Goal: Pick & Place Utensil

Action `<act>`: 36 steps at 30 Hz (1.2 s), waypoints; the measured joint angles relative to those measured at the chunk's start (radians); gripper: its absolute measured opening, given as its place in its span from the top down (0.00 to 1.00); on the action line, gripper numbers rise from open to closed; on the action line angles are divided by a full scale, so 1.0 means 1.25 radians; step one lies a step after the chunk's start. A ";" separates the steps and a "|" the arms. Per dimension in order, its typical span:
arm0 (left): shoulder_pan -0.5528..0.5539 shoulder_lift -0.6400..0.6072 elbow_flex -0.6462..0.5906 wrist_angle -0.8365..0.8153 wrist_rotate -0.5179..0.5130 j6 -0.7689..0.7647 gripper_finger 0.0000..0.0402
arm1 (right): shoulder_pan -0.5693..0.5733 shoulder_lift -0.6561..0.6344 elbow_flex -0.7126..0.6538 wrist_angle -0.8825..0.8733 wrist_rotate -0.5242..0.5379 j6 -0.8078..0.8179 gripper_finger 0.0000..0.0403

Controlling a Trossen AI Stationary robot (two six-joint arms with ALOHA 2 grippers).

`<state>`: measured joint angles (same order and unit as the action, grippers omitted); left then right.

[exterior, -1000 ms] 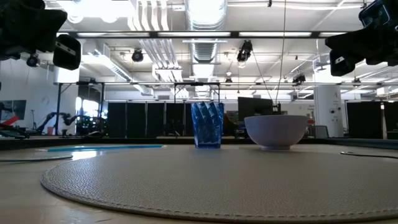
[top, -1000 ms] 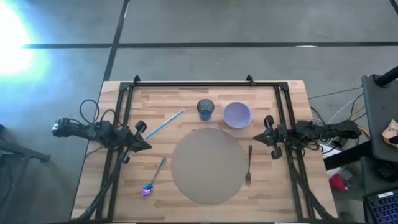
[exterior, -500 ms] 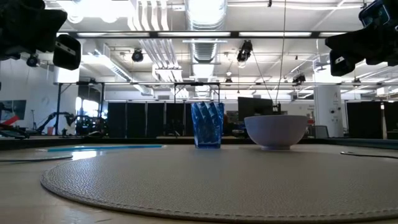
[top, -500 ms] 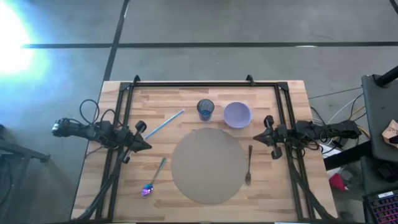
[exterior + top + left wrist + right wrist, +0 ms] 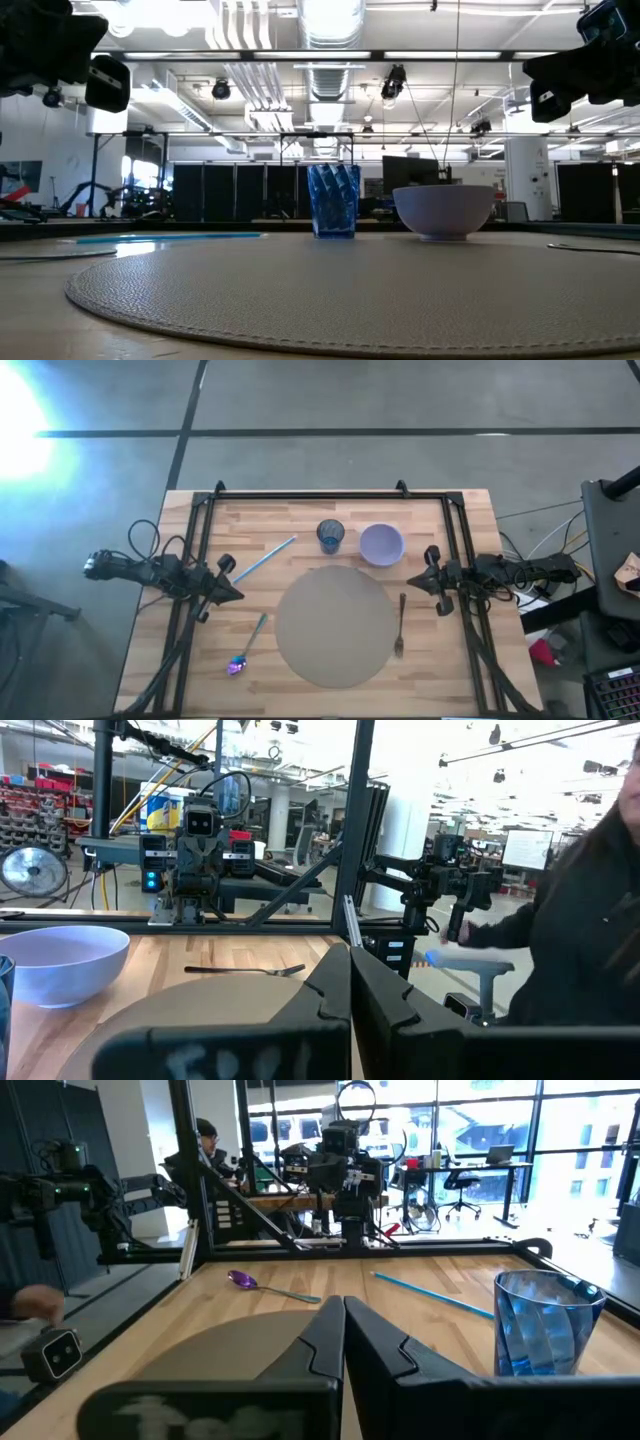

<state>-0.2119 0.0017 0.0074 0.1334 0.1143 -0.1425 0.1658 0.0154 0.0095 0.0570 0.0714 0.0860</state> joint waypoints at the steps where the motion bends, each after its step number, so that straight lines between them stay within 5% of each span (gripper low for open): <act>1: 0.000 0.000 0.000 0.000 0.000 0.000 1.00 | 0.000 0.000 0.000 0.000 0.000 0.000 0.98; 36: 0.000 0.000 0.000 0.000 0.000 0.000 1.00 | 0.000 0.000 0.000 0.002 0.000 0.030 0.98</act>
<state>-0.2123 0.0017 0.0071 0.1337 0.1143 -0.1420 0.1655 0.0158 0.0095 0.0592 0.0711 0.1241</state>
